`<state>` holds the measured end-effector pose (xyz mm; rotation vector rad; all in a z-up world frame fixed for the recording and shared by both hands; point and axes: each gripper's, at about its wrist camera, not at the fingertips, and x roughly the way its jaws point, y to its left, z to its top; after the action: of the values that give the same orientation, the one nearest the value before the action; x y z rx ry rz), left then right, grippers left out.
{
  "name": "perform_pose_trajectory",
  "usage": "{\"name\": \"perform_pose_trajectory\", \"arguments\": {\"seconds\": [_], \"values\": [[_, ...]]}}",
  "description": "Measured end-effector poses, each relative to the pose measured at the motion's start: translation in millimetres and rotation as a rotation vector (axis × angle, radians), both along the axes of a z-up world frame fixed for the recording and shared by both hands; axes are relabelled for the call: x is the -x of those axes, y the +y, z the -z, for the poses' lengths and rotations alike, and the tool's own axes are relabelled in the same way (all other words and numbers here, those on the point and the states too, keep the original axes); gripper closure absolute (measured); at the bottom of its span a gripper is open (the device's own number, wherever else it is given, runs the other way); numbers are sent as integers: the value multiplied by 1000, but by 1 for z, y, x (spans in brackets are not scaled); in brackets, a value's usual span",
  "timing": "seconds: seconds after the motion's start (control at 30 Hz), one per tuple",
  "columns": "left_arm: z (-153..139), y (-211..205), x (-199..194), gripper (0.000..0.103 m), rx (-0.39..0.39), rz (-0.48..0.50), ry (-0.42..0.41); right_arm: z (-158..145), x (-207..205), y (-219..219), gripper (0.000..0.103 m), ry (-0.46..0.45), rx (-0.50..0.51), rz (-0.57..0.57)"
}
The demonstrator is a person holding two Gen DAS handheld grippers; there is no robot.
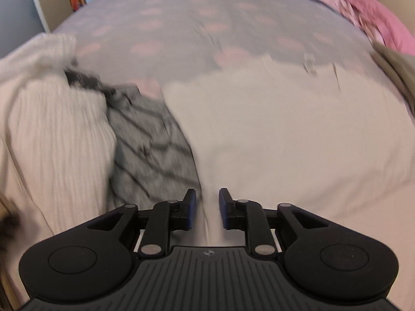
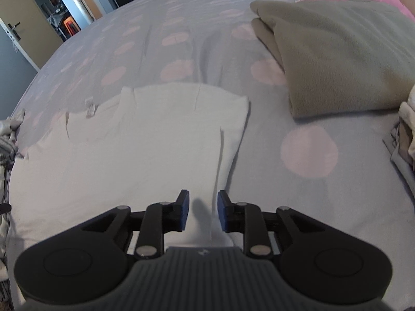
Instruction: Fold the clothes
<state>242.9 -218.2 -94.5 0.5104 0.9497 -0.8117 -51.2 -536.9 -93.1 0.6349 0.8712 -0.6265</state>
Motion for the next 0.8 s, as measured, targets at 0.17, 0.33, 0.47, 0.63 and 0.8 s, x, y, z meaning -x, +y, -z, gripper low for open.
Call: {"name": "perform_pose_trajectory", "arguments": {"seconds": [0.17, 0.33, 0.47, 0.63, 0.8], "values": [[9, 10, 4, 81, -11, -2, 59, 8, 3, 12, 77, 30, -2, -20], [8, 11, 7, 81, 4, -3, 86, 15, 0, 17, 78, 52, 0, -26], [0, 16, 14, 74, 13, 65, 75, 15, -1, 18, 81, 54, -4, -23], [3, 17, 34, 74, -51, 175, -40, 15, -3, 20, 79, 59, -7, -30], [12, 20, 34, 83, -63, 148, -68, 16, -6, 22, 78, 66, -1, -31]]}}
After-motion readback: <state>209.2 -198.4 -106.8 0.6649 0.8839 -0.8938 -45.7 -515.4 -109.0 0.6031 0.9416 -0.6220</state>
